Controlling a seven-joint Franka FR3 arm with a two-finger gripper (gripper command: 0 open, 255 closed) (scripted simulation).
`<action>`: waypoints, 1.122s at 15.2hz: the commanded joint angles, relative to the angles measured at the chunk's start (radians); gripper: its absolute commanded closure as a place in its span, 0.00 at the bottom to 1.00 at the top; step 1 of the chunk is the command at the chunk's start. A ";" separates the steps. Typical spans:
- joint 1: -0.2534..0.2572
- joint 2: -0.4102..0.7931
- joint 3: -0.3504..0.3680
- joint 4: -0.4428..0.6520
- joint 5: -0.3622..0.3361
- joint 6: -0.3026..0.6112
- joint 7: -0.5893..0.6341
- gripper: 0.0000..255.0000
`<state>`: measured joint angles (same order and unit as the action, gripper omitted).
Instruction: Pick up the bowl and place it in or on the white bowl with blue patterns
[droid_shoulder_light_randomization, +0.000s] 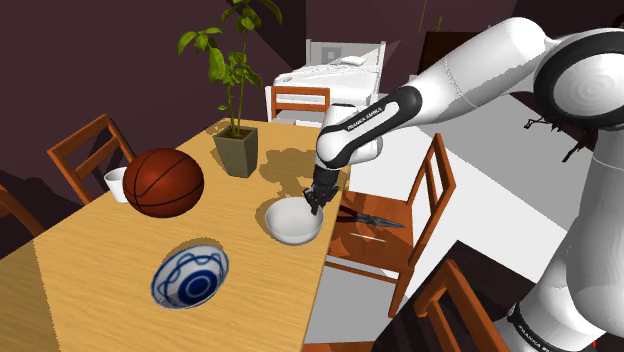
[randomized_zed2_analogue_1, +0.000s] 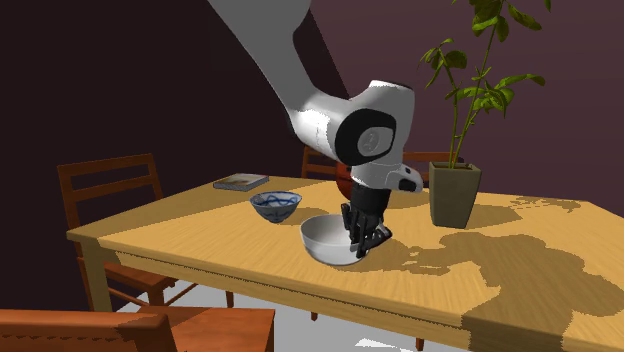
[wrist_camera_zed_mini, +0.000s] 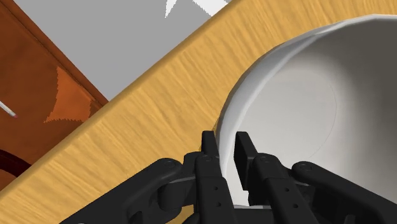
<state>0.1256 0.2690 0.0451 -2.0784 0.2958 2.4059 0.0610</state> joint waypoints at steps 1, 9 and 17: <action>-0.001 -0.018 -0.002 0.004 -0.004 -0.021 0.005 1.00; -0.001 -0.080 -0.008 0.036 -0.024 -0.113 0.033 1.00; -0.002 -0.131 -0.012 0.082 -0.041 -0.208 0.059 1.00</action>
<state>0.1246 0.1407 0.0343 -2.0090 0.2570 2.2125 0.1170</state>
